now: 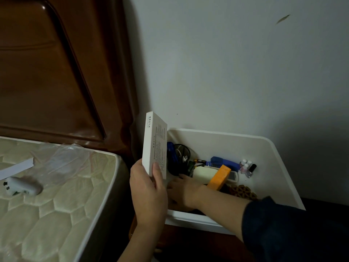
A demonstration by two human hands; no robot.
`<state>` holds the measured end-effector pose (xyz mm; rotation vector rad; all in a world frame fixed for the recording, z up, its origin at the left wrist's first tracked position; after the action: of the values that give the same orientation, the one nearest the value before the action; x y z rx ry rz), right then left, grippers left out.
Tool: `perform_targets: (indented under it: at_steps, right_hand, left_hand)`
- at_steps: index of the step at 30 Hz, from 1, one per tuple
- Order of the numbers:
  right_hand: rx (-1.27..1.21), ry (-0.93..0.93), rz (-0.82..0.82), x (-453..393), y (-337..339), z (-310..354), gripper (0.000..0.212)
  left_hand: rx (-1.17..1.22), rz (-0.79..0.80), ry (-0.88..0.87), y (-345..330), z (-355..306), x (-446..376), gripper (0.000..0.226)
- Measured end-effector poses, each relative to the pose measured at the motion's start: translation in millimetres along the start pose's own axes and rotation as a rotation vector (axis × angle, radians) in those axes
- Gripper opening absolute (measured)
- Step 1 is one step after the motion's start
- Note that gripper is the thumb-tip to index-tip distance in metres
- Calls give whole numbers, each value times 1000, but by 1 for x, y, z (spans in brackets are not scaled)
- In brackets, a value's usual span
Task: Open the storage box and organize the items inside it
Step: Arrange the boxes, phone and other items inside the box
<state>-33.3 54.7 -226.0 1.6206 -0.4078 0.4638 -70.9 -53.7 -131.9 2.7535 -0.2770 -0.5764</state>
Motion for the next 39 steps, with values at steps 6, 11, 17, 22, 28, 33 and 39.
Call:
perform_targets:
  at_steps: [6,11,17,22,28,33,39]
  right_hand:
    - [137,-66,85,-11,-11,-4,57]
    - [162,-105,92,-17,-11,3,60]
    - [-43,-108,111,-11,0,-5,42]
    - [-862,-490,-211,0,3,-52,38]
    - [-1995,-741,-295,-1,-12,-60,54]
    - [-2226,-749,-294,-11,-14,-60,61]
    - [-2213,-792,-354,-18,-25,-69,39]
  left_hand:
    - [-52,4,-33,-1,-2,0,21]
    - [-112,-2,-28,0,-2,0,23]
    - [-109,-12,-24,0,-2,-1,23]
    - [-126,-13,-8,-1,3,0,23]
    - [-139,-12,9,-1,5,-1,27]
    - [-128,-13,-2,0,4,-1,26]
    - [-123,-11,-9,-1,4,0,28]
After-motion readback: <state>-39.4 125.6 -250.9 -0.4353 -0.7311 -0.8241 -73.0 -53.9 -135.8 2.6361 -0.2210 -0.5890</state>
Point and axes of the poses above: each hand's wrist, its own x-axis away from the middle knuckle, its own y-axis out of the back of the hand, z = x × y, the point moved 8 cm from there along -x, towards the middle knuckle, and after that the axes turned 3 degrees about -y, right-handed, at the moved point
